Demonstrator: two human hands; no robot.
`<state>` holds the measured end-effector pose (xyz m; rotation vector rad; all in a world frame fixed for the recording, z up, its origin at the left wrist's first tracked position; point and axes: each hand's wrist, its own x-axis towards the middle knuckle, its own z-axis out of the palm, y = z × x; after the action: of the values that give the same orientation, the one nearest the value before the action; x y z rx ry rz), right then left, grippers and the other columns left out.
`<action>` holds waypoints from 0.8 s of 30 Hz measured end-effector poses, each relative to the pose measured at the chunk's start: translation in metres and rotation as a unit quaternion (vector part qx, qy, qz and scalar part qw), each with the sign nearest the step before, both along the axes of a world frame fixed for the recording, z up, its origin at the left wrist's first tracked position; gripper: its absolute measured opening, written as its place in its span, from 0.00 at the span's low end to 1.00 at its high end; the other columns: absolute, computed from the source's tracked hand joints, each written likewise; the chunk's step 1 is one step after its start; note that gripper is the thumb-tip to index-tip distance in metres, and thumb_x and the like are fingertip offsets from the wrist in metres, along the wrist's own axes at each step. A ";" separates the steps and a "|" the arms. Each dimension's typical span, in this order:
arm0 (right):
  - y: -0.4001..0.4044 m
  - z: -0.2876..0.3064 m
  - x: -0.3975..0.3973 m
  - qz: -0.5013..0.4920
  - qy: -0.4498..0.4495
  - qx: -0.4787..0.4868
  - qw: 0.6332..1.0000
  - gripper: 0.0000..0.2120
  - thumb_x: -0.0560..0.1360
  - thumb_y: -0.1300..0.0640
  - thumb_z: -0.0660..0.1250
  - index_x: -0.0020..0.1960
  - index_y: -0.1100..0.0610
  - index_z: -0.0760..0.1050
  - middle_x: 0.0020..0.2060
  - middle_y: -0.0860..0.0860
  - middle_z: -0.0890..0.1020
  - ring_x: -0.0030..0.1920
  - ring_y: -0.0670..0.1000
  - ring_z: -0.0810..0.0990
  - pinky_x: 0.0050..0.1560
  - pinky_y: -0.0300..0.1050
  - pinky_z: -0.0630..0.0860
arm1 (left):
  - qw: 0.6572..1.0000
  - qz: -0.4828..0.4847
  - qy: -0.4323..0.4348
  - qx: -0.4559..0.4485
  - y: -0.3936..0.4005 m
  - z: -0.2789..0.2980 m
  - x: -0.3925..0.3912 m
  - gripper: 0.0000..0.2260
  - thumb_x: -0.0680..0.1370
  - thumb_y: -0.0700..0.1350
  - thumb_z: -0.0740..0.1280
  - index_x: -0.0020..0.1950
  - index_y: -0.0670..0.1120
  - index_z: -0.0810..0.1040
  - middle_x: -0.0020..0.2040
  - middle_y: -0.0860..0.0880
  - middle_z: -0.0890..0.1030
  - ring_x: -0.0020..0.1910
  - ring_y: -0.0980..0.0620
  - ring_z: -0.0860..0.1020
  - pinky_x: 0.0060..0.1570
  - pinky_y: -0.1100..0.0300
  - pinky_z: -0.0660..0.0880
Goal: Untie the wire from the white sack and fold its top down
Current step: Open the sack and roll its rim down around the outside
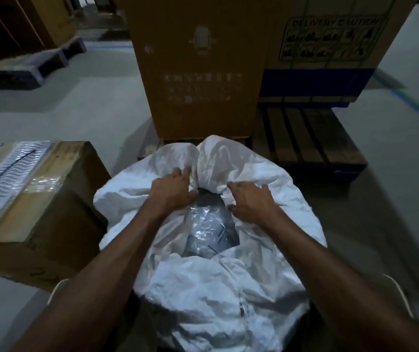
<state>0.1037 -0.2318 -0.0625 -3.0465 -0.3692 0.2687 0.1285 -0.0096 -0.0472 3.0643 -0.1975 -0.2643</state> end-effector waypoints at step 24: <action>0.022 0.021 0.036 -0.015 -0.016 0.057 0.998 0.14 0.77 0.50 0.74 0.60 0.53 0.78 0.58 0.52 0.78 0.55 0.55 0.80 0.56 0.51 0.76 | 0.936 0.128 -0.039 -0.325 -0.004 0.013 0.010 0.34 0.77 0.60 0.71 0.77 0.48 0.62 0.62 0.45 0.80 0.50 0.47 0.79 0.55 0.52 0.76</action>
<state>0.1398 -0.2097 -0.0414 -2.9447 -0.3272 0.1891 0.1382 -0.0139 -0.0345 2.4047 0.0985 -0.0443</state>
